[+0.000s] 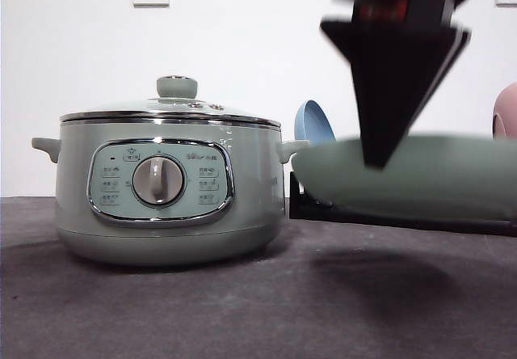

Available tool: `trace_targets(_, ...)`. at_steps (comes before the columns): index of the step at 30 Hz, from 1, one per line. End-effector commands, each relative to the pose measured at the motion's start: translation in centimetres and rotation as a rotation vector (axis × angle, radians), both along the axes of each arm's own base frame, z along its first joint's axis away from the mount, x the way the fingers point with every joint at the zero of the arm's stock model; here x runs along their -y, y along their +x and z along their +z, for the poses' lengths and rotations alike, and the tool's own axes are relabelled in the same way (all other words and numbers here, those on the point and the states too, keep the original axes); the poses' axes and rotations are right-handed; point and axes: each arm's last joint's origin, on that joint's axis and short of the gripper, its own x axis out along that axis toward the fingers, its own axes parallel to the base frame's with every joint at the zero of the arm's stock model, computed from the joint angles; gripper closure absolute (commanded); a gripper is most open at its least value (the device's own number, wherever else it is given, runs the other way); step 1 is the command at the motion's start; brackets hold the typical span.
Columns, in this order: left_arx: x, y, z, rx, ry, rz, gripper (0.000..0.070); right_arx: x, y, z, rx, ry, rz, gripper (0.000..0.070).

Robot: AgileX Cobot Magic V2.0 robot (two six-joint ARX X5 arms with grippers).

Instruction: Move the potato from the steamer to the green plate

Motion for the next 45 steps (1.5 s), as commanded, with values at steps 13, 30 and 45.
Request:
trace_targets(13,0.0,0.0,0.6,0.033,0.002,-0.014,0.0064,-1.5,0.2,-5.4,-0.029,-0.039,0.002,0.0696)
trace_targets(30,0.0,0.0,0.6,0.033,0.002,-0.014,0.0064,-1.4,0.0,-6.9,-0.074,0.033,-0.005,0.0416)
trace_targets(45,0.0,0.0,0.7,0.040,0.001,-0.013,0.0064,-1.7,0.8,2.5,0.037,0.301,0.064,0.0416)
